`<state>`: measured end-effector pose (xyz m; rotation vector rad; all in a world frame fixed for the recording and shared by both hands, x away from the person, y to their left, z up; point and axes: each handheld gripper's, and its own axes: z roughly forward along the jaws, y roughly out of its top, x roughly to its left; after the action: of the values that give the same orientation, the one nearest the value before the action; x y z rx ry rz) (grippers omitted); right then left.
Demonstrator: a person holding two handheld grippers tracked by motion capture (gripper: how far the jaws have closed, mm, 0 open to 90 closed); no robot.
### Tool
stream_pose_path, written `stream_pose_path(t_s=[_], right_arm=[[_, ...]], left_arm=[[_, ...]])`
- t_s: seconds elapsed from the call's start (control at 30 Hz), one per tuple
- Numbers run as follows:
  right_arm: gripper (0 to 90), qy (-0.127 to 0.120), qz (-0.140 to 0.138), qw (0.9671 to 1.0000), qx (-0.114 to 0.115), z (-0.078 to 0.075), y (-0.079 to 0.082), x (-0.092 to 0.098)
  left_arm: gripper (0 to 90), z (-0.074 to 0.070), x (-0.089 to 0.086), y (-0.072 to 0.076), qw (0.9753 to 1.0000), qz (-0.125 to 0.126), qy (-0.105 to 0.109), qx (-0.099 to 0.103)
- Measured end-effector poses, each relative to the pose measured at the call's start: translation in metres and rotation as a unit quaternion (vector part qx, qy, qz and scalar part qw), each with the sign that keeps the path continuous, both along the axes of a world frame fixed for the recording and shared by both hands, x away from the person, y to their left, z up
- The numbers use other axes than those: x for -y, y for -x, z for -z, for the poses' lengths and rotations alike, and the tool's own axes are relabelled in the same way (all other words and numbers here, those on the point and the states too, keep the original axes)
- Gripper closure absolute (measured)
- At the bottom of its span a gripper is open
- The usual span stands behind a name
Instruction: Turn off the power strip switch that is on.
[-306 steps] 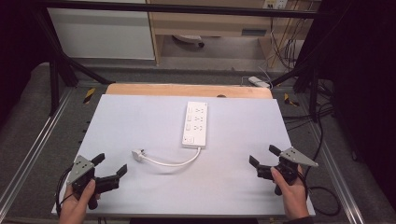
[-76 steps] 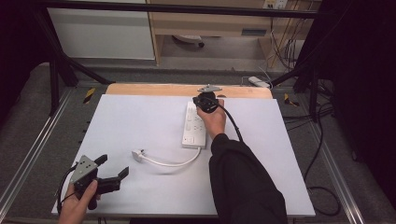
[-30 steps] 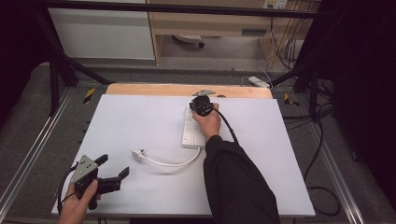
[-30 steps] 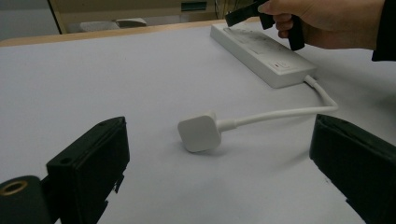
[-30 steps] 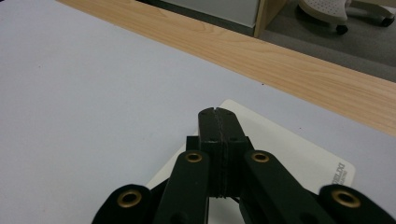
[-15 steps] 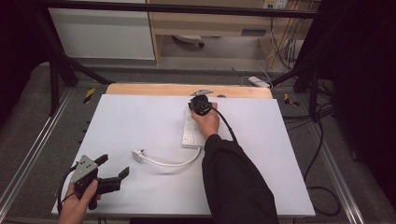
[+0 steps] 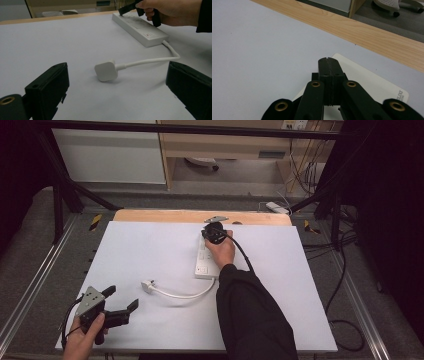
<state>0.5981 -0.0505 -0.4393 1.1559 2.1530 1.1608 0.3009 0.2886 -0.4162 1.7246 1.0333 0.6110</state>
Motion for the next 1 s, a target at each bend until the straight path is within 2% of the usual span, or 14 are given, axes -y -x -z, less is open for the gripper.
stream_pose_path(t_s=[0.73,1.0], right_arm=[[90.0,-0.015,0.003,0.9999,-0.009,0.0002,-0.0019,0.0031],[90.0,-0.013,0.001,0.9999,-0.01,0.0004,-0.0024,0.0034]], left_arm=[[4.7,0.0002,0.0002,0.0,1.0,0.001,-0.001,-0.001],[4.7,0.0002,0.0003,0.0001,1.0,0.001,-0.001,-0.001]])
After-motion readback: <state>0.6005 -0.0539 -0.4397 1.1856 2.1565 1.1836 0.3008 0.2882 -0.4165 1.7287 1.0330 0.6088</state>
